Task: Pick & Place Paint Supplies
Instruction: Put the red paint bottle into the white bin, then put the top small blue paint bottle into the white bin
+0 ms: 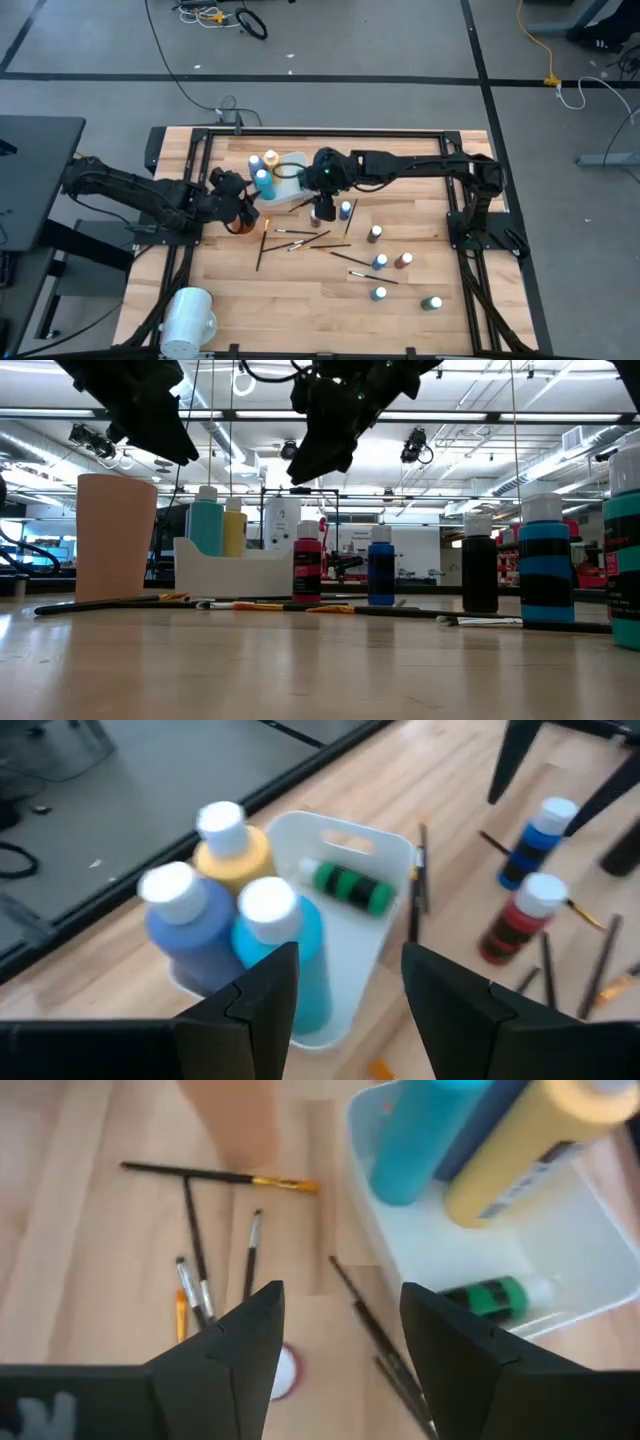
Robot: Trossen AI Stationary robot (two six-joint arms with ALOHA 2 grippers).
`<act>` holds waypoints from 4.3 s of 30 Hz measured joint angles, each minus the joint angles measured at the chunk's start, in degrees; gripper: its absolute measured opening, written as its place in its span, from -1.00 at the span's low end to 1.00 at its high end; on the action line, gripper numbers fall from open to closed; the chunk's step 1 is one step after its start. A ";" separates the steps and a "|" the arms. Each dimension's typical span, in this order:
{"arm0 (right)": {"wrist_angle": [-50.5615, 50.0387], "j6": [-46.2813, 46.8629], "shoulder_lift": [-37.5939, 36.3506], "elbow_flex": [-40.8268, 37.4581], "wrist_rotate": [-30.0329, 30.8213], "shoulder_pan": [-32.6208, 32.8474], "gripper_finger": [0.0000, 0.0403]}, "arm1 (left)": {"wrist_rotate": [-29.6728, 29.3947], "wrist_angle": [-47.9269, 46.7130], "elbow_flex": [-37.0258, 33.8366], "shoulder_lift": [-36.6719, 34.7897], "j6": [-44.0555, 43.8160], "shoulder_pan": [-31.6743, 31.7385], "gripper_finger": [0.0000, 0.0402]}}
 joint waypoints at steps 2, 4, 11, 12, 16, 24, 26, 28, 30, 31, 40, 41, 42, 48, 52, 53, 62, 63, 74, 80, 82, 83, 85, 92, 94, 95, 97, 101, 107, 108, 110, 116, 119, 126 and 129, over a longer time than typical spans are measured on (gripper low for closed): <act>-0.82 -1.24 -0.07 -0.28 -1.72 0.96 0.01 | -0.10 0.59 -0.04 0.00 0.02 -0.36 -0.07; -2.13 -1.70 -0.07 -1.04 -4.48 1.95 0.01 | -1.10 1.68 -0.04 0.00 0.60 -0.61 -0.07; -2.15 -6.37 -0.04 -5.20 -0.22 4.53 0.01 | -1.90 8.46 -0.04 0.00 9.79 -0.65 -0.07; -1.59 -7.92 0.00 -5.61 2.43 4.71 0.01 | -1.67 9.84 -0.04 0.00 11.62 -0.65 -0.07; 1.44 -8.80 0.00 -6.58 5.97 4.83 0.01 | -1.40 16.46 -0.04 0.00 19.53 -0.61 -0.07; 9.26 -8.35 0.02 -12.27 3.08 3.95 0.01 | 0.01 26.36 -0.02 0.00 30.04 1.42 -0.06; 11.37 -6.93 0.00 -13.63 3.10 3.51 0.01 | 0.95 26.49 -0.02 0.00 30.34 2.44 -0.07; 12.97 -4.59 0.01 -14.99 3.11 2.93 0.01 | 1.59 26.51 0.00 0.00 30.47 3.59 -0.06; 15.16 -2.72 0.00 -16.23 3.12 2.41 0.01 | 1.59 26.51 -0.02 0.00 30.47 4.73 -0.06; 16.54 -2.11 0.00 -16.95 3.10 2.16 0.01 | 1.64 26.51 -0.02 0.00 30.47 5.21 -0.06; 23.58 -1.20 0.02 -20.75 -0.07 1.82 -0.23 | 5.64 26.49 0.00 0.00 30.47 6.69 -0.06; 24.41 -1.22 0.00 -20.75 -0.29 1.82 -0.29 | 5.64 26.49 0.00 0.00 30.46 6.69 -0.06; 24.84 -1.20 0.00 -20.82 -0.29 1.81 -0.35 | 5.64 26.47 0.00 0.00 30.45 6.69 -0.06; 28.88 1.82 0.02 -21.01 -0.08 1.69 -0.43 | 5.89 26.47 0.00 0.00 30.45 6.69 -0.06; 36.80 2.31 0.02 -20.99 -0.02 1.69 -0.43 | 5.90 26.45 0.00 0.00 30.45 6.69 -0.06; 39.97 2.71 0.03 -21.01 1.22 1.69 -0.43 | 5.88 26.47 0.00 0.00 30.45 6.69 -0.06; 50.87 1.48 0.02 -16.04 6.16 0.91 -0.42 | 5.86 28.39 0.02 0.00 32.24 6.69 -0.05; 47.49 1.36 0.03 -14.14 7.15 0.79 -0.42 | 5.86 28.96 0.04 0.00 32.70 6.69 -0.05; 41.00 5.42 11.68 -5.12 11.23 -0.99 -0.42 | 6.04 31.03 0.07 -0.04 34.68 6.69 -0.05; 42.75 8.80 15.99 -5.05 10.37 -2.41 -0.41 | 6.07 30.68 0.07 -0.04 35.58 6.69 -0.05; 42.23 9.23 17.00 -5.10 9.02 -2.66 -0.38 | 6.05 30.67 0.07 -0.04 35.60 6.69 -0.05; 42.26 9.27 17.31 -5.10 7.61 -2.83 -0.37 | 6.05 30.68 0.07 -0.04 35.58 6.69 -0.05; 43.11 9.27 17.99 -5.05 5.26 -2.89 -0.35 | 6.05 30.68 0.07 -0.04 35.60 6.69 -0.05; 46.56 8.23 19.53 -5.02 3.05 -2.88 -0.27 | 6.05 30.68 0.07 0.00 35.58 6.69 -0.05; 47.08 7.56 19.58 -5.08 3.01 -2.85 -0.24 | 6.07 30.58 0.07 0.00 35.58 6.69 -0.05; 47.95 7.39 19.58 -5.08 2.99 -2.81 -0.22 | 6.13 30.59 0.07 0.00 35.56 6.69 -0.05; 49.71 7.28 19.58 -5.08 2.92 -2.83 -0.19 | 6.26 30.59 0.07 0.00 35.57 6.68 -0.05; 50.15 6.13 19.58 -5.08 2.95 -2.88 -0.12 | 6.25 30.55 0.07 0.00 35.56 6.69 -0.05; 51.20 6.23 18.38 -5.08 2.95 -2.77 -0.03 | 6.22 29.87 0.07 0.00 35.56 6.69 -0.05; 50.97 5.81 17.64 -5.10 2.98 -2.69 -0.03 | 6.18 29.64 0.07 0.00 35.56 6.69 -0.05; 49.92 5.20 15.64 -5.10 3.07 -2.52 -0.03 | 6.18 29.43 0.07 0.00 35.57 6.69 -0.05; 40.15 4.16 9.53 -5.08 3.11 -1.47 -0.03 | 6.50 29.37 0.07 0.00 35.56 6.69 -0.05; 33.87 4.28 5.63 -5.08 3.11 -0.67 -0.03 | 7.75 29.41 0.07 0.00 35.54 6.69 -0.05; 22.22 6.59 -5.13 -9.24 5.37 2.09 -0.03 | 13.06 29.83 0.04 0.02 34.99 6.69 -0.05; 20.42 9.02 -10.61 -15.43 9.89 4.23 -0.03 | 14.14 30.23 0.04 0.38 34.70 6.67 -0.05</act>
